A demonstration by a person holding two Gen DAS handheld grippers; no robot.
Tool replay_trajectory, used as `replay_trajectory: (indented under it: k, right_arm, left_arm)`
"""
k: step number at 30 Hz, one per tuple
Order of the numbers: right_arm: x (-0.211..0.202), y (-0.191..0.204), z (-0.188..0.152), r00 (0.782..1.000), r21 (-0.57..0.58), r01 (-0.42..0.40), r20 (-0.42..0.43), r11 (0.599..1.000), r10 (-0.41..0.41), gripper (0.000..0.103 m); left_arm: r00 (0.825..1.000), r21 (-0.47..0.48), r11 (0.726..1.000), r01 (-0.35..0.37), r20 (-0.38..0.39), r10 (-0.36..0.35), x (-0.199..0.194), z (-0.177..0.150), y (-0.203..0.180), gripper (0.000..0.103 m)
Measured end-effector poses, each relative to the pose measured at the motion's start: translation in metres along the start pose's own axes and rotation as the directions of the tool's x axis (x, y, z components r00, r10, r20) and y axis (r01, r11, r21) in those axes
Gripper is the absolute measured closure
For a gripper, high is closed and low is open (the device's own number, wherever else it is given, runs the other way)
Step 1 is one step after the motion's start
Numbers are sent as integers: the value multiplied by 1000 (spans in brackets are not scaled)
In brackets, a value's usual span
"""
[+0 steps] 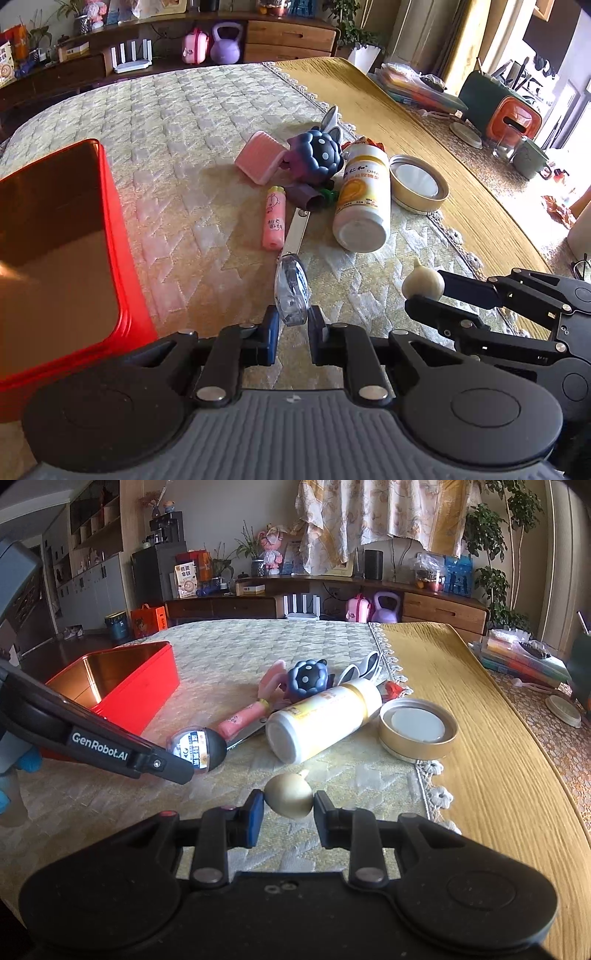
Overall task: Organize rigid objects
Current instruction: 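Close the left tool on the bottle while the right tool grasps the garlic bulb, then carry the garlic into the red tin and open the right tool while the left tool carries the bottle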
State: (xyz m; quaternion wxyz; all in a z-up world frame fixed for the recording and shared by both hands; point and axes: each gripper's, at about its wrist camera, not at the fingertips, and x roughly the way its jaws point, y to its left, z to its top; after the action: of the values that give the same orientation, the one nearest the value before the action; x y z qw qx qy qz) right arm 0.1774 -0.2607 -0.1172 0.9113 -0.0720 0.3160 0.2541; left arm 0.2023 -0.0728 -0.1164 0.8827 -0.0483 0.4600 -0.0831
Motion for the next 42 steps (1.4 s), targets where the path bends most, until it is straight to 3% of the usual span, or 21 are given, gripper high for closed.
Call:
replay_trajectory:
  k: [17,25,34,42]
  right_arm:
    - [-44,53,17,998,-37,-43,47,998,45,74]
    - [-51,89,48,993,-111,-84,76,990,93,74]
    - [-21,140,91,986,-181,-135,69,974,150,74]
    - [41,170,119,985,-172,-172,-11,970,173,74]
  left_arm:
    - [997,-67,998,8,78,-2,-75,-19,35,89]
    - [986,-90,996,13,168,2,-123,-10,53,89]
    - [967,-166,985,-41,242,81,-151,10,109,89]
    - [965,-239,964,-120,200,170,-131,27,177,89]
